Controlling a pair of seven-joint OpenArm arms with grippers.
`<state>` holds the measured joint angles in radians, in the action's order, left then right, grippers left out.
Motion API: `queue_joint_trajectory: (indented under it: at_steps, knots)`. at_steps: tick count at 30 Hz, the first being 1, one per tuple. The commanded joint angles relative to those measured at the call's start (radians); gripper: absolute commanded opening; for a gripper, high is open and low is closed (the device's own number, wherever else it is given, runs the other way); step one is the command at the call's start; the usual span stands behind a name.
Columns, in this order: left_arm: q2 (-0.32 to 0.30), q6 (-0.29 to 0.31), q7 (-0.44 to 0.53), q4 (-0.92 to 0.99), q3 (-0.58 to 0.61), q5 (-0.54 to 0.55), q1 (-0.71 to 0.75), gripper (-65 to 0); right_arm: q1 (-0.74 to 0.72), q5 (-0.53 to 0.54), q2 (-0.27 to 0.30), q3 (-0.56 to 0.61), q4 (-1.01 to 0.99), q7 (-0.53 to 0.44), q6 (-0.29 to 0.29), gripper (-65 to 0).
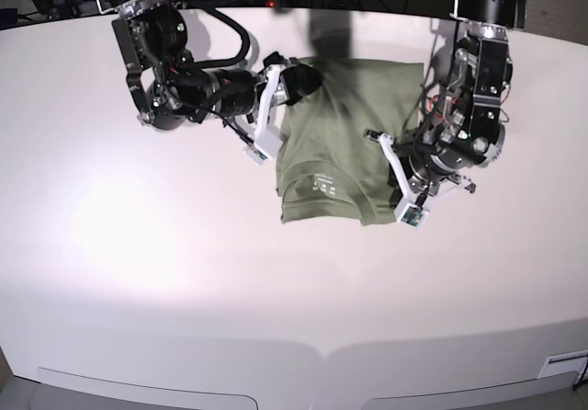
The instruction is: Fold the T-shirt properly
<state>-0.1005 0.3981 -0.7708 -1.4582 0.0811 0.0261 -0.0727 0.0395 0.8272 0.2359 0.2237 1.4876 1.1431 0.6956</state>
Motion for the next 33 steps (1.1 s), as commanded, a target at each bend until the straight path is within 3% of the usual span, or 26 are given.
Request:
queue_joint_trajectory:
  at_steps: [1, 6, 13, 19, 21, 24, 28, 33]
  knots:
    - [-0.003, -0.003, 0.006, -0.013, -0.001, 0.008, -0.028, -65.0, -0.011, 0.001, 0.006, -0.002, 0.03, -0.002, 0.003, -42.1]
    - [-0.003, -0.003, -0.033, -0.014, -0.001, 0.008, -0.062, -65.0, -0.011, -0.098, 0.006, -0.002, 0.081, -0.062, 0.003, -42.1]
    - [-0.003, -0.003, -0.007, -0.015, -0.001, 0.008, -0.097, -65.0, -0.028, -0.298, 0.006, -0.002, 0.177, -0.255, 0.003, -42.1]
    - [-0.021, -0.007, 0.025, -0.016, -0.003, 0.008, -0.099, -65.0, -0.077, -0.308, 0.006, -0.026, 0.232, -0.282, 0.003, -42.4]
    - [-0.046, -0.065, 0.027, -0.034, -0.004, 0.009, -0.098, -65.0, -0.084, -0.308, 0.005, -0.068, 0.243, -0.3, 0.003, -44.4]
    - [-0.106, -0.149, 0.0, -0.105, -0.004, 0.043, -0.087, -65.0, -0.083, -0.307, 0.005, -0.164, 0.259, -0.284, 0.003, -44.6]
    - [-0.218, -0.16, -0.071, -0.275, -0.003, 0.193, -0.028, -65.0, -0.071, -0.224, 0.006, -0.33, 0.297, -0.198, 0.003, -44.6]
    - [-0.288, -0.163, -0.077, -0.468, -0.04, 0.173, 0.152, -65.0, 0.02, -0.086, 0.012, -0.541, 0.41, -0.08, 0.003, -44.6]
